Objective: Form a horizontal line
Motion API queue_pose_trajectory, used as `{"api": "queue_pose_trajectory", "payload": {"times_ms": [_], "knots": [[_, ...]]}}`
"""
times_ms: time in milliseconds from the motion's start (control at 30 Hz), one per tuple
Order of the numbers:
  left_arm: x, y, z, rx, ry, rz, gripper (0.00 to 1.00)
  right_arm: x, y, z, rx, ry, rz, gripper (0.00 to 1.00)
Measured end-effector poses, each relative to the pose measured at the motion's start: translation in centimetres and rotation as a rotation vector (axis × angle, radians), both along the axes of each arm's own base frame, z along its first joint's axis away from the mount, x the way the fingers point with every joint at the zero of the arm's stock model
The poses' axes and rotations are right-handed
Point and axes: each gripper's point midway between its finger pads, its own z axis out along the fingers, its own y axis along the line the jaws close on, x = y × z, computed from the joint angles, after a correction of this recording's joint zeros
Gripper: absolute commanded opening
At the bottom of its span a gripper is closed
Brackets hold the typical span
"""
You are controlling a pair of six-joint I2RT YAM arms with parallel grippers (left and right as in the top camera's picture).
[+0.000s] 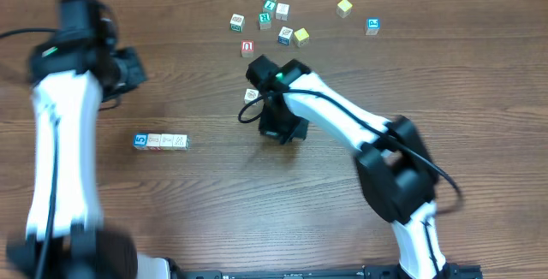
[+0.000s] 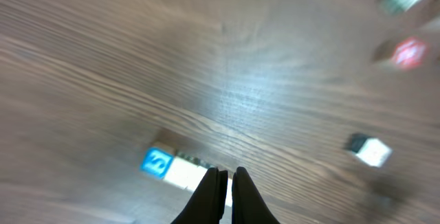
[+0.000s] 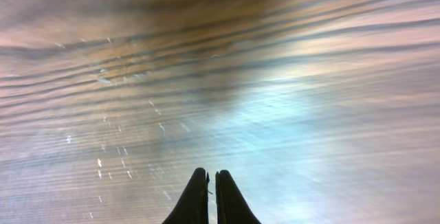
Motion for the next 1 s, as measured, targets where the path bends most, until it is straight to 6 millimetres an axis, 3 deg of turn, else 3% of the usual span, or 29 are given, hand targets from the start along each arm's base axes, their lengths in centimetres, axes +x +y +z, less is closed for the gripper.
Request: {"api": "queue_pose_trajectory", "payload": {"times_ms": [100,167,233,267,333,367,400,533,667,800,1000], "knots": [[-5.1,1.5,7.9,0.052,-0.195,0.068,0.08,0.4,-3.1,8.8,-0.029,-0.214,-0.012,0.04],[-9.1,0.8,12.5,0.090,-0.334,0.080,0.11,-0.9,-5.6,14.2,-0.028,-0.325,-0.028,0.04],[-11.6,0.1,14.7,0.109,-0.410,0.075,0.12,-2.2,-7.4,16.8,-0.039,-0.366,-0.035,0.04],[-12.9,-0.2,15.6,0.119,-0.440,0.074,0.18,-3.2,-8.6,18.5,-0.043,-0.396,-0.042,0.09],[-15.1,-0.8,17.0,0.135,-0.499,0.072,0.34,-4.5,-10.2,20.6,-0.043,-0.440,-0.053,0.28],[-16.0,-1.0,17.4,0.142,-0.519,0.072,0.45,-5.3,-11.3,21.9,-0.042,-0.470,-0.064,0.57],[-17.1,-1.3,18.1,0.153,-0.550,0.070,0.96,-6.1,-12.2,23.1,-0.034,-0.502,-0.070,1.00],[-19.9,-2.0,19.1,0.171,-0.606,0.071,1.00,-9.7,-16.1,28.9,0.062,-0.696,-0.121,1.00],[-20.9,-2.2,17.5,0.155,-0.536,0.070,1.00,-14.1,-20.9,33.2,0.147,-0.888,-0.184,1.00],[-21.9,-2.5,15.8,0.137,-0.458,0.069,1.00,-16.5,-24.6,35.5,0.155,-1.036,-0.248,1.00],[-22.9,-2.8,14.4,0.121,-0.391,0.069,1.00,-17.2,-26.5,36.2,0.119,-1.094,-0.289,1.00]]}}
